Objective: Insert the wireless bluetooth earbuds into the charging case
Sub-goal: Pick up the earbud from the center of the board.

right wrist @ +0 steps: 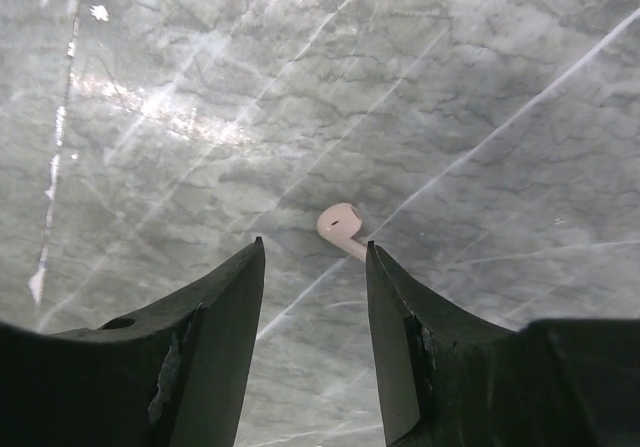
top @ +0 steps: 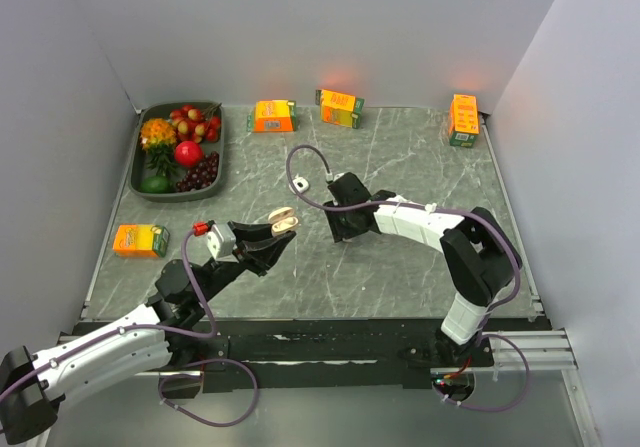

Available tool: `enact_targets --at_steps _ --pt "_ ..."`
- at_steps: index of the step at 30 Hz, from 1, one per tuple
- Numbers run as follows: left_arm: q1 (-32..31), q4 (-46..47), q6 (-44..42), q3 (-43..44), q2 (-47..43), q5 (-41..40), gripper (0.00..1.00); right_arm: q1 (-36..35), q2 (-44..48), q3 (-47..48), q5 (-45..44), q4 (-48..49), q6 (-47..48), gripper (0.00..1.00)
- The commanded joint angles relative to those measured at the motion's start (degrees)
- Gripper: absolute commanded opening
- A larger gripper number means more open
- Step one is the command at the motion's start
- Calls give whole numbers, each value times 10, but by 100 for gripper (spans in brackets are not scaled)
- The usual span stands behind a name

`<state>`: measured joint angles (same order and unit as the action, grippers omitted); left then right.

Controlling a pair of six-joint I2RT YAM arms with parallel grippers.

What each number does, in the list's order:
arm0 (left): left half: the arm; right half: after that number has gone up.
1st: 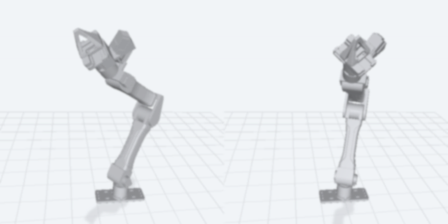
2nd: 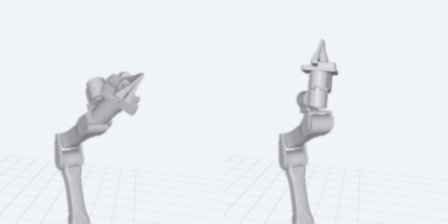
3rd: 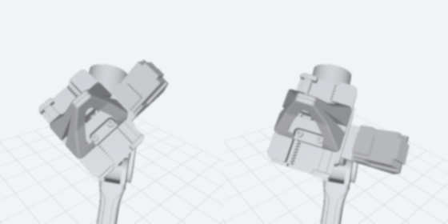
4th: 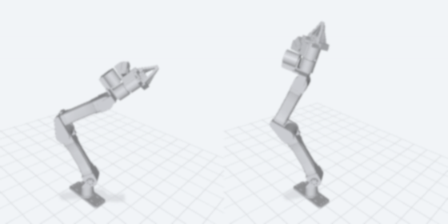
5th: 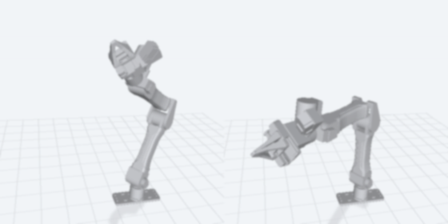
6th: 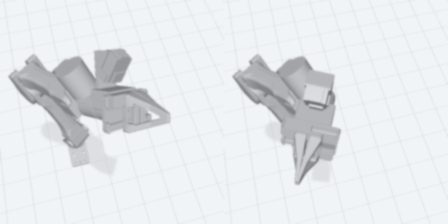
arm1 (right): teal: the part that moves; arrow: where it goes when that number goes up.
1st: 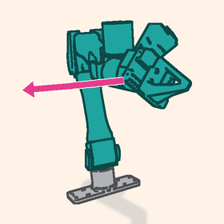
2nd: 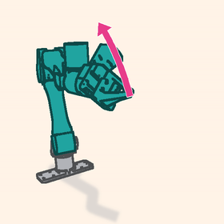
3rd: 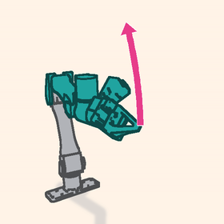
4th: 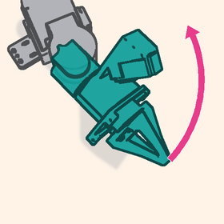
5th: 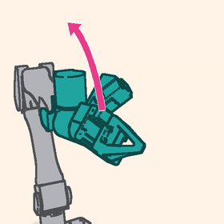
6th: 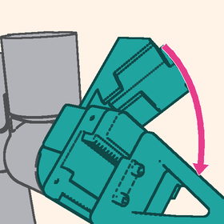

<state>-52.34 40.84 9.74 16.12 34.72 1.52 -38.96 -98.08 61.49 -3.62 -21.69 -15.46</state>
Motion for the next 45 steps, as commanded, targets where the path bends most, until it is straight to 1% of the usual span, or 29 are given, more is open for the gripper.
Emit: enact_targets --at_steps 1,7,13,17,22,29,35,36,39,45 --pt "-1 17 3 16 -1 -1 1 0 4 8 -20 18 41 53" --pt "-2 6 1 17 -6 -4 1 0 -35 27 -24 20 64 53" --pt "-2 8 3 16 -5 -5 1 1 -51 31 -9 25 76 52" --pt "-1 9 3 17 -2 -4 1 -2 -50 25 -5 27 73 50" --pt "-2 10 5 17 -1 -2 1 -4 -47 18 -7 38 68 45" --pt "-2 8 4 18 -3 -3 1 -8 -62 33 -2 31 67 39" --pt "-2 9 5 15 -5 -5 1 -9 -55 26 -2 34 62 30" --pt "-2 10 6 15 -4 -3 1 -9 -50 25 -5 34 61 27" --pt "-2 11 5 17 -2 -2 1 -9 -32 21 -7 35 56 24" --pt "-2 12 4 20 1 -3 1 -8 23 24 5 31 36 20"
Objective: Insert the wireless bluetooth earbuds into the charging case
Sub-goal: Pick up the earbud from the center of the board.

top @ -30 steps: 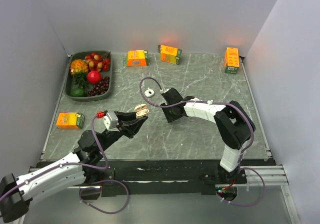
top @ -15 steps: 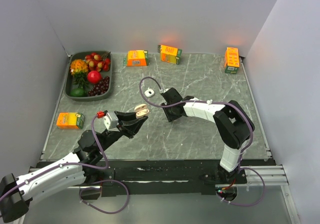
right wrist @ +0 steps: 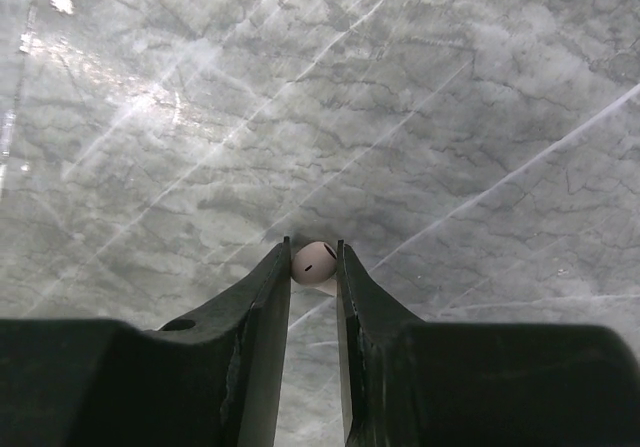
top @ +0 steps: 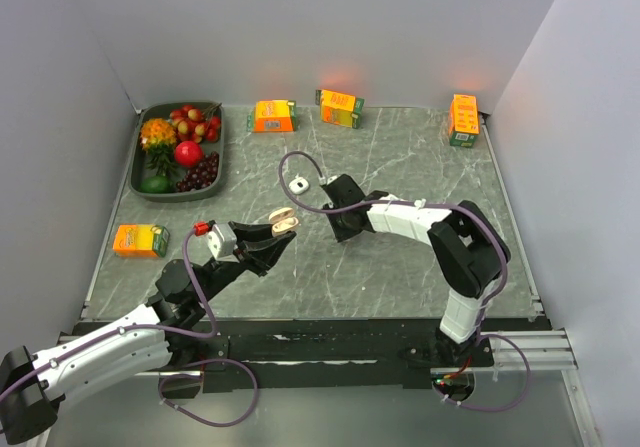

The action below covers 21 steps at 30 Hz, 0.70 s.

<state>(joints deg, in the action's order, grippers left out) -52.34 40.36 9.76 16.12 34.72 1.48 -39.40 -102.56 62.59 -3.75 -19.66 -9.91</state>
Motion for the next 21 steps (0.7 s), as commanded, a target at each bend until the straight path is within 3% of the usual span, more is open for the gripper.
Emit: enact_targets --at_steps 1,4,10,21 --pt "-2 17 3 20 1 -2 1 -2 76 14 17 11 -23 20" --pt "-2 17 3 21 0 -5 1 12 111 11 34 16 -49 18" --pt "-2 20 5 18 -5 -13 1 69 218 -28 170 64 -135 18" --pt "-2 67 5 13 16 -13 1 99 360 -75 401 288 -321 20"
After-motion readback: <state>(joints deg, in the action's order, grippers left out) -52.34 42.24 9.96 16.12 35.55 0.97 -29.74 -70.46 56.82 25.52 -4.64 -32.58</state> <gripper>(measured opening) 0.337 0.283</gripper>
